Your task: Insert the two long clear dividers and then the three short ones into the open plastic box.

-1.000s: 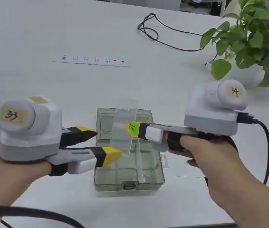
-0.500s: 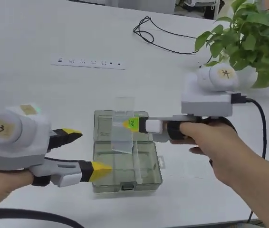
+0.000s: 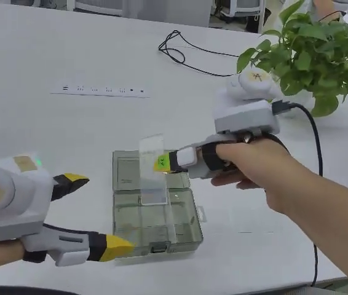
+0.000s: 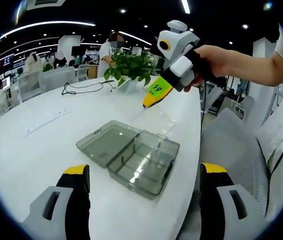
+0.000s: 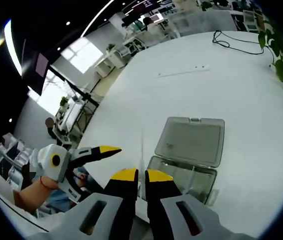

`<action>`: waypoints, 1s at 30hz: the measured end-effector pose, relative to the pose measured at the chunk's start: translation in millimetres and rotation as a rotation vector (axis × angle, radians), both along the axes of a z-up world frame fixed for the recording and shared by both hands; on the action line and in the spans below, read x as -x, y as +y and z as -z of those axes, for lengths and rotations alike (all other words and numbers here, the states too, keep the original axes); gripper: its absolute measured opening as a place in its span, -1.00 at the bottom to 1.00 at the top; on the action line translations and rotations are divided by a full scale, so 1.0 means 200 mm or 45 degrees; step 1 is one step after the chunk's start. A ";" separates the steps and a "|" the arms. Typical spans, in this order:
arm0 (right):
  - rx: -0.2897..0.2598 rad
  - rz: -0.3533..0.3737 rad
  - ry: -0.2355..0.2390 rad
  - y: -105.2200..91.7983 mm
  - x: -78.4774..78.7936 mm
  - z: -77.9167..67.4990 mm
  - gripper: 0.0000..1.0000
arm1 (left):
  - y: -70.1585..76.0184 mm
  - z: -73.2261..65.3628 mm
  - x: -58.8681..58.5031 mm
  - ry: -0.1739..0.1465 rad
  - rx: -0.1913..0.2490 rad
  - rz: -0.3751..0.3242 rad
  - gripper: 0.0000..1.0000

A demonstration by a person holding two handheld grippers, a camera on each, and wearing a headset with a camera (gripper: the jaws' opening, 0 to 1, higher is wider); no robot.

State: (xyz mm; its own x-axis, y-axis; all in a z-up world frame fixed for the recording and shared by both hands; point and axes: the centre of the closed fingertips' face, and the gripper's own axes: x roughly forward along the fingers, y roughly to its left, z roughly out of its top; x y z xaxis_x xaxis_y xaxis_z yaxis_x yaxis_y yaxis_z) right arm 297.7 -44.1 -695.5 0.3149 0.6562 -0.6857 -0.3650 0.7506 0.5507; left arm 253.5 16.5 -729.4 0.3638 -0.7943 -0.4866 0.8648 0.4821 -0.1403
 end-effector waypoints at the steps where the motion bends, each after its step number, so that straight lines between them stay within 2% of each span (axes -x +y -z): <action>1: 0.015 0.007 0.026 -0.01 0.00 0.01 -0.87 | 0.00 0.00 0.00 0.000 -0.002 0.003 0.93; 4: 0.056 0.023 0.114 -0.02 0.02 0.07 -0.87 | 0.01 0.01 0.00 -0.011 -0.006 0.011 1.00; 7: 0.076 0.034 0.167 -0.02 0.03 0.11 -0.87 | 0.01 0.02 0.00 -0.004 -0.010 0.015 1.00; 8: 0.095 0.036 0.219 -0.02 0.05 0.14 -0.87 | 0.02 0.02 0.00 -0.017 -0.006 0.022 1.00; 12: 0.113 0.059 0.325 -0.01 0.08 0.21 -0.87 | 0.02 0.03 0.00 -0.034 -0.018 0.043 1.00; 13: 0.122 0.058 0.324 -0.01 0.08 0.22 -0.87 | 0.02 0.04 0.00 -0.033 -0.019 0.047 1.00; 19: 0.183 0.078 0.408 -0.04 0.08 0.30 -0.87 | 0.02 0.07 0.02 -0.027 -0.040 0.080 1.00; 30: 0.245 0.105 0.493 -0.03 0.09 0.42 -0.87 | 0.01 0.07 0.02 -0.029 -0.002 0.077 1.00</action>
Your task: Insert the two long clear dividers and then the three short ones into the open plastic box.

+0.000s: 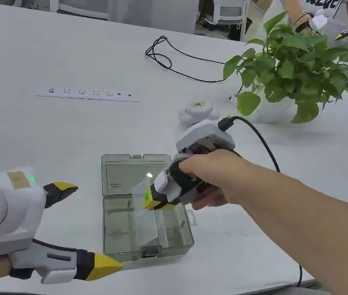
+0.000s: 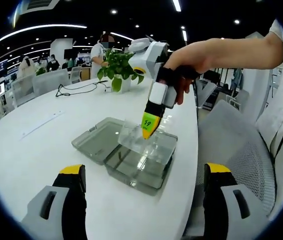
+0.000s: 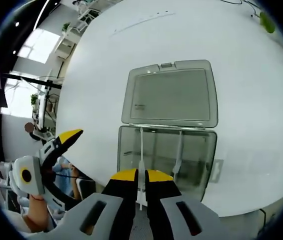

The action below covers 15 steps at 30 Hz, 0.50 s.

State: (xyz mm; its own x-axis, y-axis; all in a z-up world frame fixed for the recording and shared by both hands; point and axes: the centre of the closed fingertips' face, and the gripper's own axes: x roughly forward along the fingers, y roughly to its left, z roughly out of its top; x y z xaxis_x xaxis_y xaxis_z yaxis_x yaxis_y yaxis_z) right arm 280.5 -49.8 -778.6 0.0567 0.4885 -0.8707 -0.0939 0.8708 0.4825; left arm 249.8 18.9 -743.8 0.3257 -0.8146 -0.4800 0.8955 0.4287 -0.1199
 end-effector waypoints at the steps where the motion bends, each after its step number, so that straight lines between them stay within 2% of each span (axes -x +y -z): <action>1: 0.002 -0.004 0.005 0.00 0.00 0.01 -0.87 | 0.00 0.00 0.00 -0.001 0.002 -0.001 1.00; 15: 0.058 -0.011 0.040 0.00 0.01 0.08 -0.87 | 0.00 0.01 0.01 0.020 0.043 -0.017 1.00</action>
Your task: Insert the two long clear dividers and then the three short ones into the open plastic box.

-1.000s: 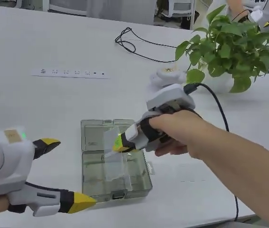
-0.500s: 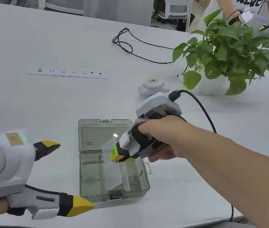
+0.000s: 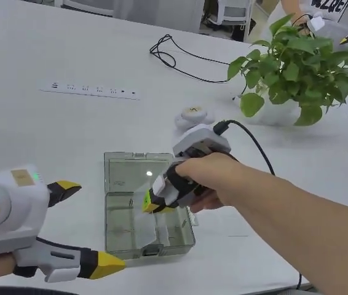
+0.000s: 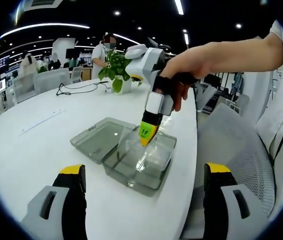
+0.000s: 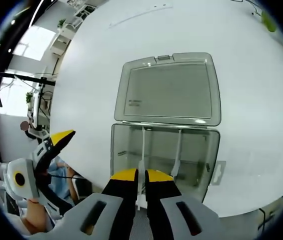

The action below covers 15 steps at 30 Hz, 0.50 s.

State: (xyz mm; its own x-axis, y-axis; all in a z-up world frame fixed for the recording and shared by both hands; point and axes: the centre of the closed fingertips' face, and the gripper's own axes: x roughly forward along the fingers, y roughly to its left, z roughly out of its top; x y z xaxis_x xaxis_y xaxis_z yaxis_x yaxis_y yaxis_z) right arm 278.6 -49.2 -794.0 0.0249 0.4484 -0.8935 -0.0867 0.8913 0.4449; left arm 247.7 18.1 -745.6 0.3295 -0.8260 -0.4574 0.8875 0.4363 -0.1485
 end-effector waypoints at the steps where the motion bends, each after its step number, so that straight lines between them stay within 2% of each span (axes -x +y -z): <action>1: 0.003 -0.001 -0.001 0.00 0.00 0.00 -0.87 | 0.00 0.00 0.00 0.000 0.005 -0.004 1.00; 15: 0.038 -0.046 -0.028 0.01 -0.01 0.02 -0.87 | 0.00 0.00 0.00 0.013 0.028 -0.017 1.00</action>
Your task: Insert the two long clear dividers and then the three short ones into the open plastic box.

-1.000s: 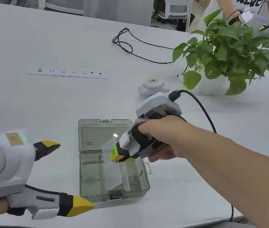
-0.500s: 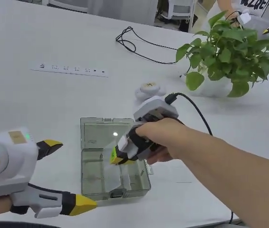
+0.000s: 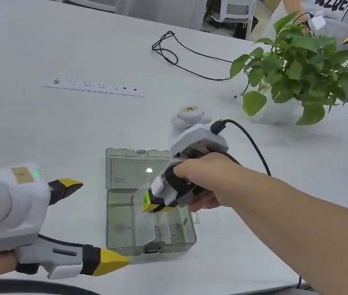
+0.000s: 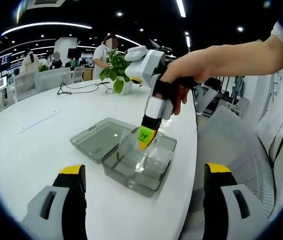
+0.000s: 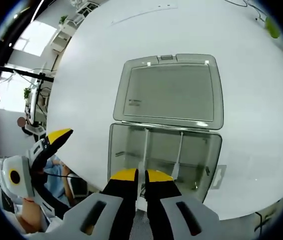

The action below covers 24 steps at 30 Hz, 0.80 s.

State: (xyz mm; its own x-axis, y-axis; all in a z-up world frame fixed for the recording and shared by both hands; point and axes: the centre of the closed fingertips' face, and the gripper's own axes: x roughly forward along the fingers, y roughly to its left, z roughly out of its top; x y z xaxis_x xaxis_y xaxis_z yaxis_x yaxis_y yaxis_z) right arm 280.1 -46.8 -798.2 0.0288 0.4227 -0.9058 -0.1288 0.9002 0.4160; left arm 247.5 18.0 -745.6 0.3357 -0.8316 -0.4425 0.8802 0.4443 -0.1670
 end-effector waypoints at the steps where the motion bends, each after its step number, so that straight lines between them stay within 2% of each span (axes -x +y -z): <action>1: 0.004 -0.004 -0.002 0.00 0.00 0.00 -0.87 | 0.00 0.00 0.00 -0.001 0.004 -0.003 1.00; 8: 0.031 -0.028 -0.028 0.00 -0.01 0.01 -0.87 | 0.01 0.01 0.00 0.006 -0.002 -0.005 1.00; 13: 0.075 -0.078 -0.073 0.01 -0.01 0.00 -0.87 | 0.01 0.01 0.01 0.010 0.000 -0.010 1.00; 24: 0.143 -0.171 -0.132 0.03 0.01 -0.01 -0.87 | 0.01 0.01 0.00 0.012 0.000 -0.015 1.00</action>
State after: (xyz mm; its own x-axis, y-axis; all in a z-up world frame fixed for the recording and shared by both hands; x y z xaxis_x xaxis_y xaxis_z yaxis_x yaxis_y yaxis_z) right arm 278.2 -41.4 -796.4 0.0743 0.3251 -0.9427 -0.2876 0.9122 0.2919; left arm 247.3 20.7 -747.7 0.3415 -0.8274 -0.4459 0.8733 0.4547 -0.1749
